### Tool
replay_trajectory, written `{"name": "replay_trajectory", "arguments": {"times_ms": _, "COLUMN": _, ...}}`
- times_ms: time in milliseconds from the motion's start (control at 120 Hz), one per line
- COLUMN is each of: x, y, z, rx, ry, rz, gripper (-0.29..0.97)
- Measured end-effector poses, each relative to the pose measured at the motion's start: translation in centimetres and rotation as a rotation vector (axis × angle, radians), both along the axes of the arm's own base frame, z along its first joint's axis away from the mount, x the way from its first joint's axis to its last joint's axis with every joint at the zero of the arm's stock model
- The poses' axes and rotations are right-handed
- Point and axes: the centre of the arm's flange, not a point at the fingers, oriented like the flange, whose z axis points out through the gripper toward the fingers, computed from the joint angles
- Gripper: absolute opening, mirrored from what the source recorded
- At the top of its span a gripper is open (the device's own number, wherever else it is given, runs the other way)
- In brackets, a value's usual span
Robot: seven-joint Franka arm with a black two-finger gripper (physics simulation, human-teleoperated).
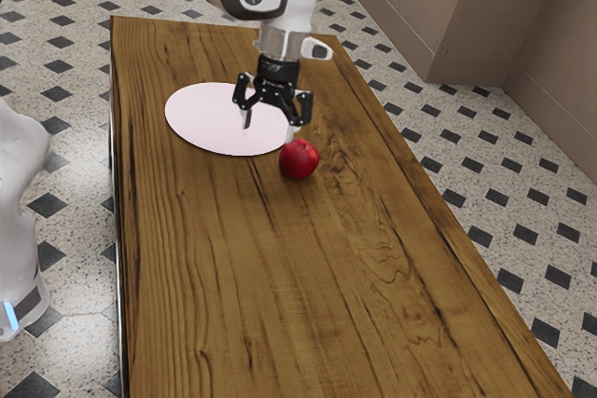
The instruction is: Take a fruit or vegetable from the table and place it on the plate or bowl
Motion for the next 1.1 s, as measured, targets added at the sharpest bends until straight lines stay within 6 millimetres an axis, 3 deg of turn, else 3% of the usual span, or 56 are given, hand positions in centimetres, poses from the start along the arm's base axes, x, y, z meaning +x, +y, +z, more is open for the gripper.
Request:
{"name": "replay_trajectory", "arguments": {"times_ms": 167, "x": 0.2, "y": 2.4, "z": -0.9, "rx": 0.007, "ry": 0.002, "rz": 0.004, "gripper": 0.68}}
{"name": "replay_trajectory", "arguments": {"times_ms": 550, "x": 1.2, "y": 7.4, "z": -0.8, "rx": 0.026, "ry": -0.027, "rz": 0.012, "gripper": 0.68}}
{"name": "replay_trajectory", "arguments": {"times_ms": 758, "x": 0.7, "y": 10.3, "z": -1.4, "rx": 0.018, "ry": -0.028, "rz": 0.027, "gripper": 0.68}}
{"name": "replay_trajectory", "arguments": {"times_ms": 1000, "x": 0.9, "y": 10.3, "z": -1.6, "rx": 0.019, "ry": -0.038, "rz": -0.007, "gripper": 0.68}}
{"name": "replay_trajectory", "arguments": {"times_ms": 1100, "x": 1.8, "y": 10.1, "z": -2.5, "rx": 0.034, "ry": -0.041, "rz": -0.019, "gripper": 0.68}}
